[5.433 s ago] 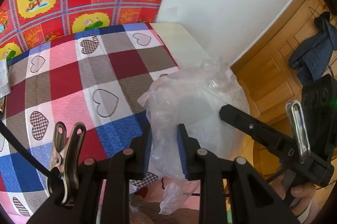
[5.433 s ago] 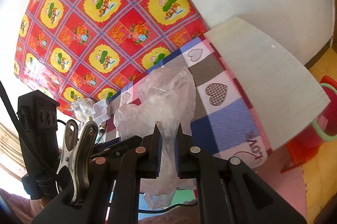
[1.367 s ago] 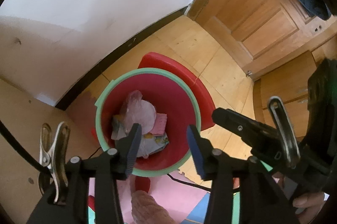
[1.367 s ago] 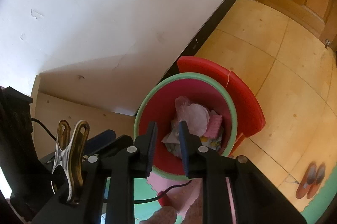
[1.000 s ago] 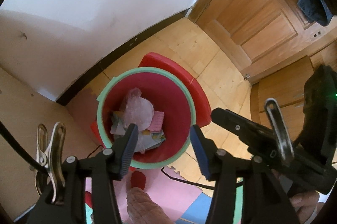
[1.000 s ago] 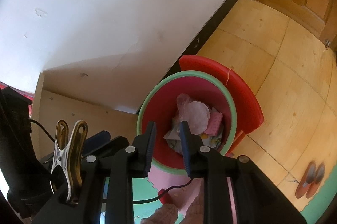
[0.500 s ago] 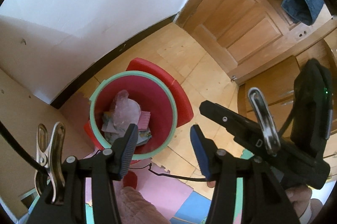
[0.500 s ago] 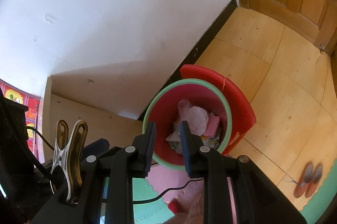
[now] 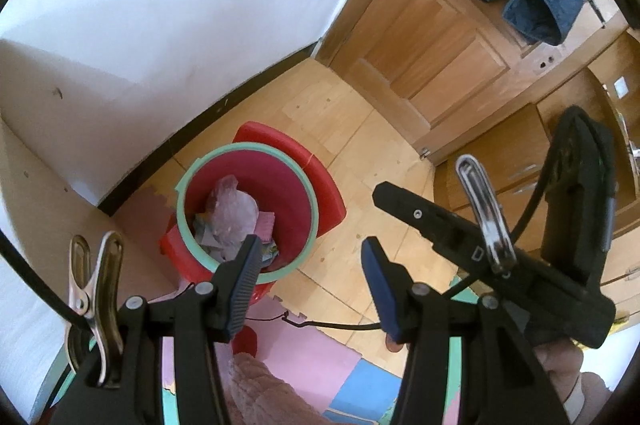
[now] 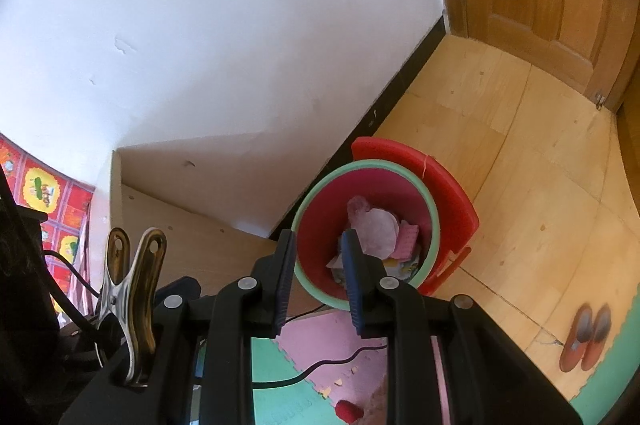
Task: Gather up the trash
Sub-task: 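Move both open tools away from the bucket back over the bed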
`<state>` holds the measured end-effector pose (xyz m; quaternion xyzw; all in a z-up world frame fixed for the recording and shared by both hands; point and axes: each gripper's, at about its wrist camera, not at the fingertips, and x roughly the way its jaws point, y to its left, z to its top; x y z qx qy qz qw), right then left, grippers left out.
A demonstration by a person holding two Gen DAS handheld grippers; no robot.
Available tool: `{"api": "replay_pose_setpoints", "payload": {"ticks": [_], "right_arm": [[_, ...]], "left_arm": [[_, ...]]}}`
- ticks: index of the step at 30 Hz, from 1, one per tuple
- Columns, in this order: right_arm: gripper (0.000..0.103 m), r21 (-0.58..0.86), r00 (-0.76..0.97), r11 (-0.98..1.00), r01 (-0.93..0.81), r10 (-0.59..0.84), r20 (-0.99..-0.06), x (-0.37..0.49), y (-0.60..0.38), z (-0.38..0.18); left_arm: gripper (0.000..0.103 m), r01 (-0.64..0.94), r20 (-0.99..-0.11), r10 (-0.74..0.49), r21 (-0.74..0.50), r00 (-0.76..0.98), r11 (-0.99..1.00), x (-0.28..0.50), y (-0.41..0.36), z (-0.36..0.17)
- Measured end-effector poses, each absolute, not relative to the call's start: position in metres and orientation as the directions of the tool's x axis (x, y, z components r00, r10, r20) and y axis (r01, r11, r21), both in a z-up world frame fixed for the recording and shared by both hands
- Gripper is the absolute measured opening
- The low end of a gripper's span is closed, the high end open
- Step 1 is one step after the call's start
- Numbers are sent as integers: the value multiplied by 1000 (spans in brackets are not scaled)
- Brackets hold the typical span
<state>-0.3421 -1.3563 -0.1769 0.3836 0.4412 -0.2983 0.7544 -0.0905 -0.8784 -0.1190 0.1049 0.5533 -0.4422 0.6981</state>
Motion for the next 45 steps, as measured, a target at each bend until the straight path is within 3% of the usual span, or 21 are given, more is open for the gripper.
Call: {"api": "replay_pose_setpoints", "payload": {"ticks": [28,45], "right_arm": [[24,322,530,643,695,-157,-833,-332,-1252,-86],[30,333,580,764,553,-65,-812,-299,-1154,-60]], "left_arm": [[54,701,-829,-548,-326,110,634,-122,-754,-42],[54,535,-827,-496,-302,265,789,-111,-635,-14]]}}
